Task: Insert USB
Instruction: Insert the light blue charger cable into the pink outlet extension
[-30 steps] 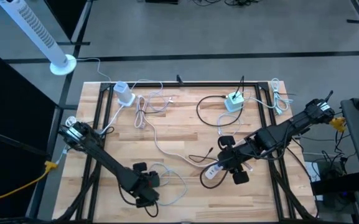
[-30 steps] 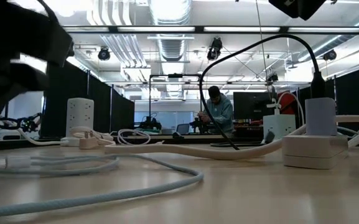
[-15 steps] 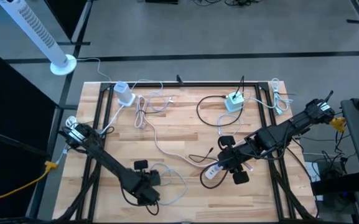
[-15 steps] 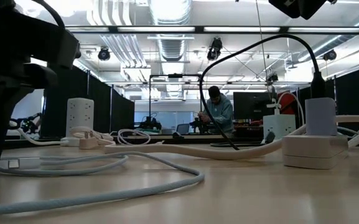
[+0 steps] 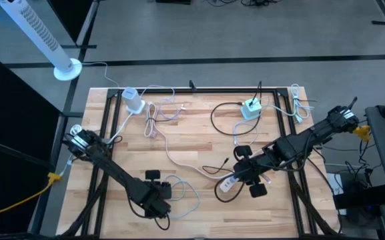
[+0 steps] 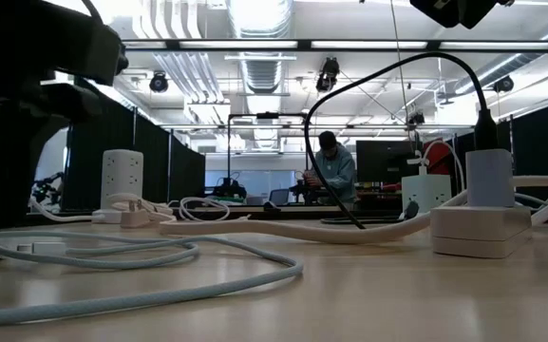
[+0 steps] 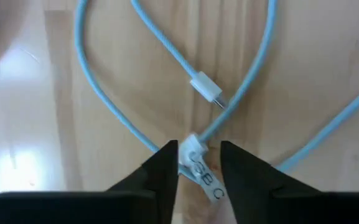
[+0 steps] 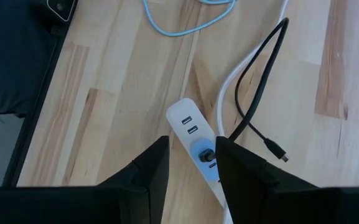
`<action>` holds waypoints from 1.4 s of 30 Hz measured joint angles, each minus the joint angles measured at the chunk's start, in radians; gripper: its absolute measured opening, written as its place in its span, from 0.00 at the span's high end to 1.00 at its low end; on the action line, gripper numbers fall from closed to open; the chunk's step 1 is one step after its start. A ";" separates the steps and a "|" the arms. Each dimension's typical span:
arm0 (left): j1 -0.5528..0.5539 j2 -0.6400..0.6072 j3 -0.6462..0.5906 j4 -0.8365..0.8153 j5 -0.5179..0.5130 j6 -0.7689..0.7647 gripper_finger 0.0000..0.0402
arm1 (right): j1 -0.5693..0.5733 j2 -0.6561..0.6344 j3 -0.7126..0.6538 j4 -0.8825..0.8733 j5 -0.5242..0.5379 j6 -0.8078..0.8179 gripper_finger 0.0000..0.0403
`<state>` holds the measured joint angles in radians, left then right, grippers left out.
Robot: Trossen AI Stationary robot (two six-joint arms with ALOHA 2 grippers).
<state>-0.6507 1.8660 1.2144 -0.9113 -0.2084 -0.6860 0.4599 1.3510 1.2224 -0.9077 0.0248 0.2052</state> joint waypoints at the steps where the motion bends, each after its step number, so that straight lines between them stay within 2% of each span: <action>1: 0.006 0.000 0.000 -0.001 -0.003 0.005 0.69 | 0.000 0.000 0.000 0.000 0.000 0.000 0.71; 6: 0.031 0.000 -0.006 0.000 0.001 0.021 0.60 | 0.000 0.000 0.000 0.001 0.000 0.001 0.69; 8: 0.038 0.003 -0.017 -0.003 0.036 0.023 0.58 | 0.000 0.000 0.000 0.001 0.000 0.004 0.68; 12: 0.042 0.026 -0.034 0.001 0.109 0.023 0.58 | 0.000 0.000 0.000 0.001 0.000 0.004 0.68; 15: 0.042 0.035 -0.038 0.014 0.114 0.023 0.60 | 0.000 0.000 0.000 0.001 0.000 0.003 0.69; 20: 0.041 0.039 -0.044 0.029 0.109 0.016 0.70 | 0.000 0.000 0.000 0.001 0.001 0.003 0.71; 25: 0.042 0.038 -0.045 0.045 0.124 -0.031 0.95 | 0.000 0.000 0.000 0.001 0.000 0.004 0.73; 27: 0.041 0.029 -0.047 0.052 0.111 -0.052 0.96 | 0.000 0.000 0.000 0.000 -0.001 0.004 0.74; 29: 0.035 0.016 -0.048 0.055 0.071 -0.067 0.96 | 0.000 0.000 0.008 -0.001 -0.008 0.004 0.74; 35: 0.008 -0.078 -0.019 0.074 -0.163 -0.122 0.96 | 0.000 0.000 0.057 -0.001 -0.010 0.001 0.71; 42: -0.050 -0.235 -0.051 0.104 -0.485 -0.341 0.96 | 0.005 0.002 0.078 0.059 -0.007 -0.092 0.68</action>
<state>-0.7005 1.6309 1.1638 -0.8072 -0.6938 -1.0274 0.4644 1.3529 1.3003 -0.8483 0.0181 0.1127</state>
